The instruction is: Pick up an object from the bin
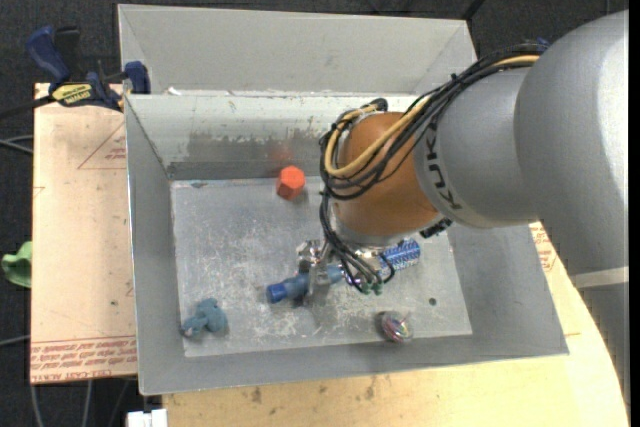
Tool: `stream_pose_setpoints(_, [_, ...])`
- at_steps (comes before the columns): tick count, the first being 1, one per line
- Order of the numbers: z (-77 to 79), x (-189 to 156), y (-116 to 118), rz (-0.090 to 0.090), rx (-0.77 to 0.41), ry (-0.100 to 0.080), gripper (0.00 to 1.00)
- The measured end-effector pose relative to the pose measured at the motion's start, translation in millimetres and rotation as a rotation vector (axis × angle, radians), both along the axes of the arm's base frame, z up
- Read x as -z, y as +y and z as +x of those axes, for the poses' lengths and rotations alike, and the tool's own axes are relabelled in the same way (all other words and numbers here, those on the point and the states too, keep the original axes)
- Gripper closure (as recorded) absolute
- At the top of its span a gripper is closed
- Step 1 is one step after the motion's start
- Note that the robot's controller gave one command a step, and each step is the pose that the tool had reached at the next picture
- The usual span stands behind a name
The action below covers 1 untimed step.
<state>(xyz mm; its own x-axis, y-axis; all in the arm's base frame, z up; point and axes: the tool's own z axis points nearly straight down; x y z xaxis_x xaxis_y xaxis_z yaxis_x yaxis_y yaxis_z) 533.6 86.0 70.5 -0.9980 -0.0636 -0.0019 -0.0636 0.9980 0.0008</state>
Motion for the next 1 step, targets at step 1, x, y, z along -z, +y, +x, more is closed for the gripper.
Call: stream_pose_setpoints(1, [21.2, -0.2, -9.7, 0.002, 0.015, -0.001, 1.00])
